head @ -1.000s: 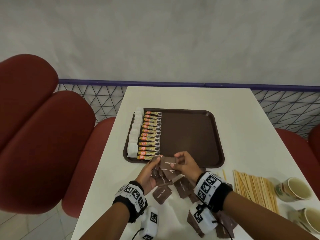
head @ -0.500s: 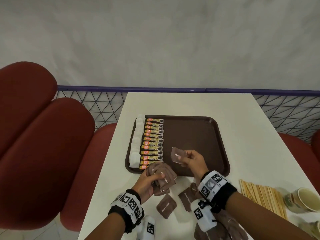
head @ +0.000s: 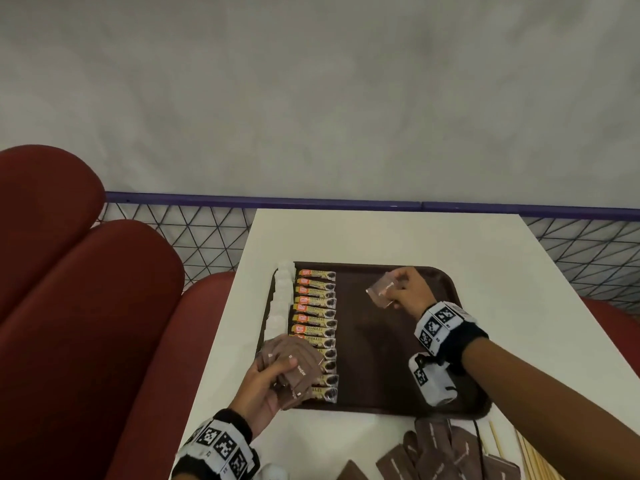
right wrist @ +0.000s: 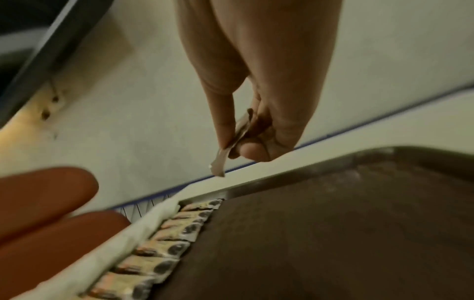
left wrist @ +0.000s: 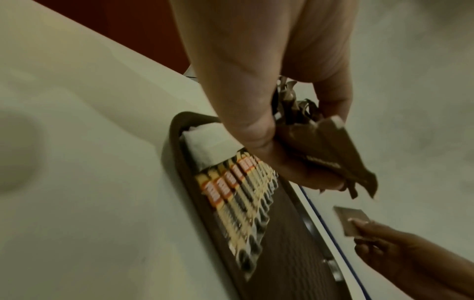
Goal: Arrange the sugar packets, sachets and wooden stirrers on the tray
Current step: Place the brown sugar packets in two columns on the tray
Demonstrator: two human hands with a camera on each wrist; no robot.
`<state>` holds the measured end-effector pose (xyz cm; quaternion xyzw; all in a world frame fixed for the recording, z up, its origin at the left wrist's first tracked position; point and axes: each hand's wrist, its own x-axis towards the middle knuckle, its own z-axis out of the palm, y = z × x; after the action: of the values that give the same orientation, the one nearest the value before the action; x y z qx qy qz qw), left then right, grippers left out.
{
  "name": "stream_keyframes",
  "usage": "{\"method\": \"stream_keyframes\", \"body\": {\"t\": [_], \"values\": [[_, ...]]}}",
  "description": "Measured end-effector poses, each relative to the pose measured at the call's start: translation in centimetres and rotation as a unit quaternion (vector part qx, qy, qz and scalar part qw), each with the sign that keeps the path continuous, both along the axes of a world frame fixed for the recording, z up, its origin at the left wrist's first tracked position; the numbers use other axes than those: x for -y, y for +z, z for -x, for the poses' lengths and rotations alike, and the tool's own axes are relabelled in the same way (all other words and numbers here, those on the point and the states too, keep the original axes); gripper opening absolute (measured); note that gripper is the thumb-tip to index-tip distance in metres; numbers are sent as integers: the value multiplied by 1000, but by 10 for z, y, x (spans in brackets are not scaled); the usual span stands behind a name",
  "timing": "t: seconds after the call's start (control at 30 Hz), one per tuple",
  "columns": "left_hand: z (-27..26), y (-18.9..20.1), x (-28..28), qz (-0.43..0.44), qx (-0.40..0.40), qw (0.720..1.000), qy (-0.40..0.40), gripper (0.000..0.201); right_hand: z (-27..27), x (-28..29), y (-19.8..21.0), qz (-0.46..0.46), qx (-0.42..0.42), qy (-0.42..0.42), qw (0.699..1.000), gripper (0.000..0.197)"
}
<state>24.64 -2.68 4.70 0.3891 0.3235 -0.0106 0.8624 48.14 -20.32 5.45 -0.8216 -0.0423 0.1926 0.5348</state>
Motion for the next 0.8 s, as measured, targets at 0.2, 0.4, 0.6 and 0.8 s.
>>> {"method": "stream_keyframes", "body": {"t": [0.2,0.4,0.6,0.8], "values": [[-14,-1,-29,-2,-8,1000,22,41,-49,-28,5,147,56,19,987,18],[-21,-3,-49,-20,-11,999,36,34,-72,-58,7,221,63,124,965,20],[-22,-7,-60,-22,-14,999,36,38,-76,-88,-2,316,89,213,920,26],[-21,-9,-66,-23,-23,999,34,44,-79,-108,-15,362,147,257,884,25]]}}
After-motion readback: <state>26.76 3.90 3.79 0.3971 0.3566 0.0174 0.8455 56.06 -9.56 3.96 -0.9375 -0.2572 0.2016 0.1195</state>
